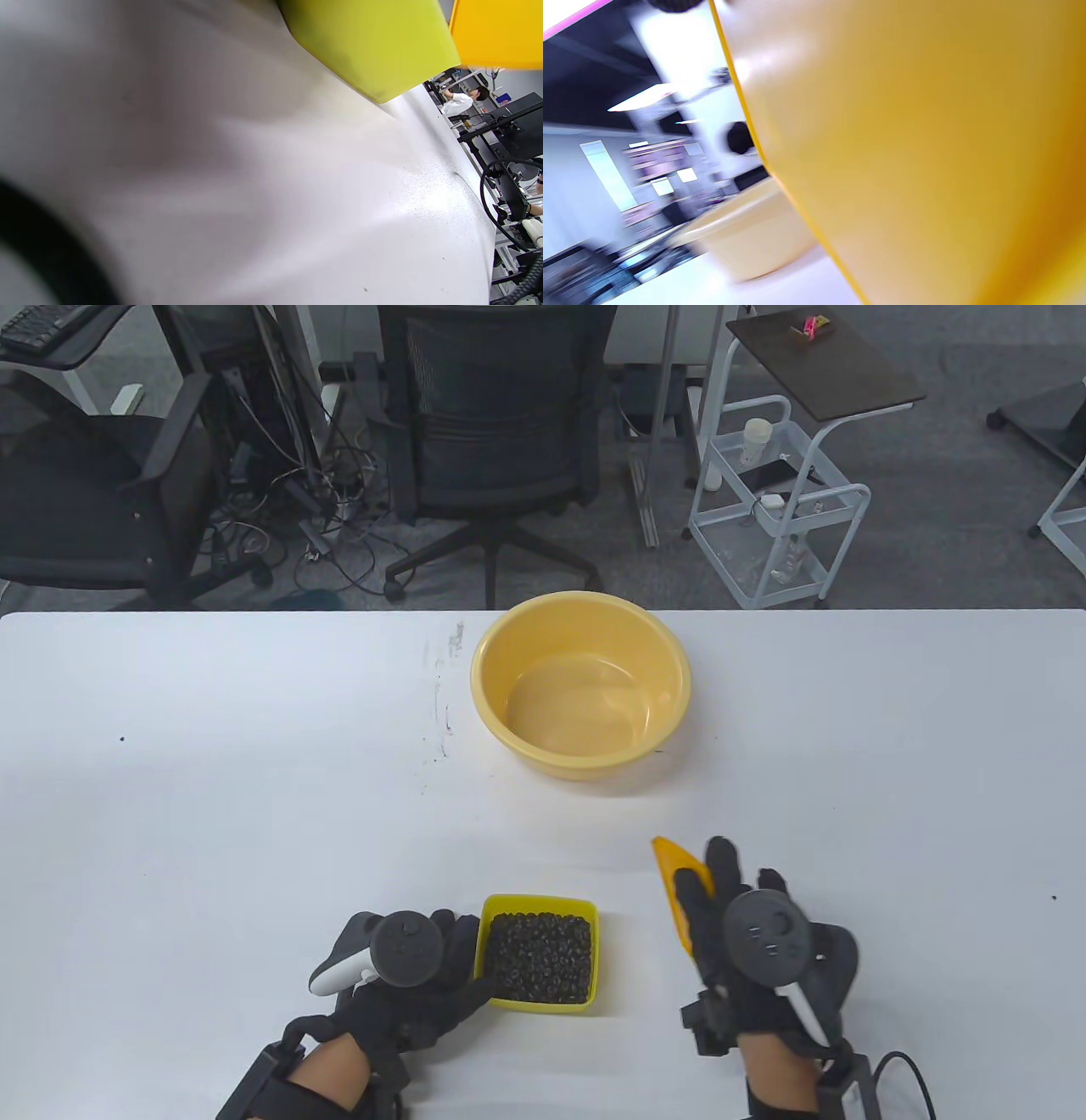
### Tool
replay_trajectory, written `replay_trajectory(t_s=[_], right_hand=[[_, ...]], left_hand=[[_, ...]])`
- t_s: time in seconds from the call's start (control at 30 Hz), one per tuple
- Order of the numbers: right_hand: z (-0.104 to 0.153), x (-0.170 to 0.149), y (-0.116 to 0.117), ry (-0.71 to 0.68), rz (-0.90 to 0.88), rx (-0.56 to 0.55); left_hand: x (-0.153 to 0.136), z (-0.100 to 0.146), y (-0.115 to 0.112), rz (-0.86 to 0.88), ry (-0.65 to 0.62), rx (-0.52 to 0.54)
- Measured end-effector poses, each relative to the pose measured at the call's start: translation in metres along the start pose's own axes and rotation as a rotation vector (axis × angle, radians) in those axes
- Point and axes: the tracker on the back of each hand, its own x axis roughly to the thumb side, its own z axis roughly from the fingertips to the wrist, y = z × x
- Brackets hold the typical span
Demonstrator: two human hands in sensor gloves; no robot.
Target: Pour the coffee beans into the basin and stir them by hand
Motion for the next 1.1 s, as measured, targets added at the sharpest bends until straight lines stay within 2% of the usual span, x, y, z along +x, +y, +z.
replay_trajectory(t_s=[0.07, 0.17, 0.3, 0.43, 0.73, 0.93, 1.03, 1.1], right_hand=[[-0.016, -0.046, -0.004, 0.186, 0.011, 0.065], [-0.028, -0.094, -0.001, 0.355, 0.078, 0.120], [-0.037, -0.126, -0.005, 0.494, 0.023, 0.136], [-0.046, -0.137, -0.001, 0.522, 0.228, 0.126], [-0.052, -0.133, 0.027, 0.460, 0.513, 0.130], [-0.052, -0.115, 0.029, 0.384, 0.664, 0.109], [-0.043, -0.086, 0.024, 0.244, 0.672, 0.061], [-0.028, -0.056, 0.023, 0.077, 0.634, 0.053]], left_hand=[[0.000, 0.000, 0.000, 0.002, 0.000, -0.002], [0.000, 0.000, 0.000, 0.005, 0.000, -0.002], [0.000, 0.000, 0.000, 0.003, 0.005, 0.002], [0.000, 0.000, 0.000, 0.001, 0.007, 0.004], [0.000, 0.000, 0.000, -0.001, 0.009, 0.006], [0.002, 0.001, 0.000, -0.029, 0.019, 0.028], [0.002, 0.001, 0.000, -0.028, 0.018, 0.027], [0.002, 0.001, 0.000, -0.029, 0.018, 0.028]])
